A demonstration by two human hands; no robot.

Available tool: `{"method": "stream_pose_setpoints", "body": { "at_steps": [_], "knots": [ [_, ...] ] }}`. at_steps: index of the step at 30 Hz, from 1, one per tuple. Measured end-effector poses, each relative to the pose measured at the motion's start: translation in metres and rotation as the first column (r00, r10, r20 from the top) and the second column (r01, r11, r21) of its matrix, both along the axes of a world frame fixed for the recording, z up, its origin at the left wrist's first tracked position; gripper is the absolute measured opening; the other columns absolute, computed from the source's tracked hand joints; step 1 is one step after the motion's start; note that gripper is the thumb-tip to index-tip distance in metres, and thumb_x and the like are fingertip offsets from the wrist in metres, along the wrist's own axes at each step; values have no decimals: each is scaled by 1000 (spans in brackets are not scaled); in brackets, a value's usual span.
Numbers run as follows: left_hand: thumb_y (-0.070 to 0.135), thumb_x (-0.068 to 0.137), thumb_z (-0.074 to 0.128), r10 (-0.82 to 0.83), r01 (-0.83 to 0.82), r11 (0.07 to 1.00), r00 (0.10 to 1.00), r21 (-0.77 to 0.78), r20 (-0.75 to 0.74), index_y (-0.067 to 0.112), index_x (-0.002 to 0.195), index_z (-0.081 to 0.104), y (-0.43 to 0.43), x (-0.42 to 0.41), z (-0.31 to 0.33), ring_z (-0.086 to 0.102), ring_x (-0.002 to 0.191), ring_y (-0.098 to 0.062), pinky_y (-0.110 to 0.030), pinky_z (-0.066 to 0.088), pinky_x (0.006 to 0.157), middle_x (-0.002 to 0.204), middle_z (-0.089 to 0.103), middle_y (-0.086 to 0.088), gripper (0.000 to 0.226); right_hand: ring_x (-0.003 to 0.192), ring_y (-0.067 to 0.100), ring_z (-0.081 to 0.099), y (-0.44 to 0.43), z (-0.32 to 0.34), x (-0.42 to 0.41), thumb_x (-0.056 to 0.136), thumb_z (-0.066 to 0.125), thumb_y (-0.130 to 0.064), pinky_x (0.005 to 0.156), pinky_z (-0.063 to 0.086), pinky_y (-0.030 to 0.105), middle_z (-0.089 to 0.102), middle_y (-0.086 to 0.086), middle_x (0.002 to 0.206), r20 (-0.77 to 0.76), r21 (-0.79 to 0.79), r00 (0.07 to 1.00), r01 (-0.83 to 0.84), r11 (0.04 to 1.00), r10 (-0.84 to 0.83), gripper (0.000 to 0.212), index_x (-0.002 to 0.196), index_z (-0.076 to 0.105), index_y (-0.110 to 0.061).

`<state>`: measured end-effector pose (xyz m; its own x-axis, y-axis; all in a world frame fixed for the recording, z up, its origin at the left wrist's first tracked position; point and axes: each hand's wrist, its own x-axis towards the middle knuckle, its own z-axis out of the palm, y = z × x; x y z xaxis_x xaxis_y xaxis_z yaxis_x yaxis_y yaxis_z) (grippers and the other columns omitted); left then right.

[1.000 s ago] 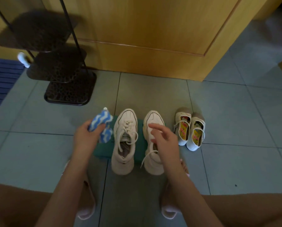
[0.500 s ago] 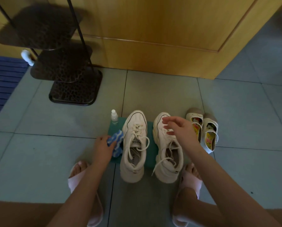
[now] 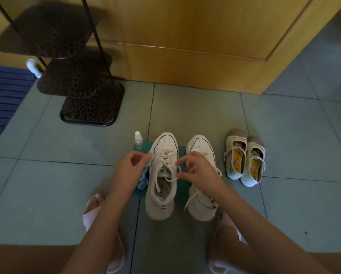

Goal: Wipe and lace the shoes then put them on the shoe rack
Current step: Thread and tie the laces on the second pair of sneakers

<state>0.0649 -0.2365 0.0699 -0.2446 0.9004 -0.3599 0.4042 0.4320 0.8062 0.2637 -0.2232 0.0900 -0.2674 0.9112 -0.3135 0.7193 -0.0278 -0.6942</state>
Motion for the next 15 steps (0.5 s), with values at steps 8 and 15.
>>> {"method": "stream_pose_setpoints", "body": {
  "at_steps": [8,15],
  "knots": [
    [22,82,68,-273,251,944,959,-215,-78,24,77,55,-6,10,7,54,75,-9,-24,45,69,82,58,4,13,78,16,61,-4,-6,-20,85,66,-27,70,50,29,65,5,84,67,-181,985,169,969,-159,18,92,65,-11],
    [25,87,62,-223,233,956,972,-178,75,18,86,62,13,-8,47,59,77,-16,-25,49,71,78,62,-1,7,92,24,60,10,28,-11,81,56,-12,96,45,44,67,12,85,-294,-400,836,333,854,-464,12,73,64,-10]
  ]
}}
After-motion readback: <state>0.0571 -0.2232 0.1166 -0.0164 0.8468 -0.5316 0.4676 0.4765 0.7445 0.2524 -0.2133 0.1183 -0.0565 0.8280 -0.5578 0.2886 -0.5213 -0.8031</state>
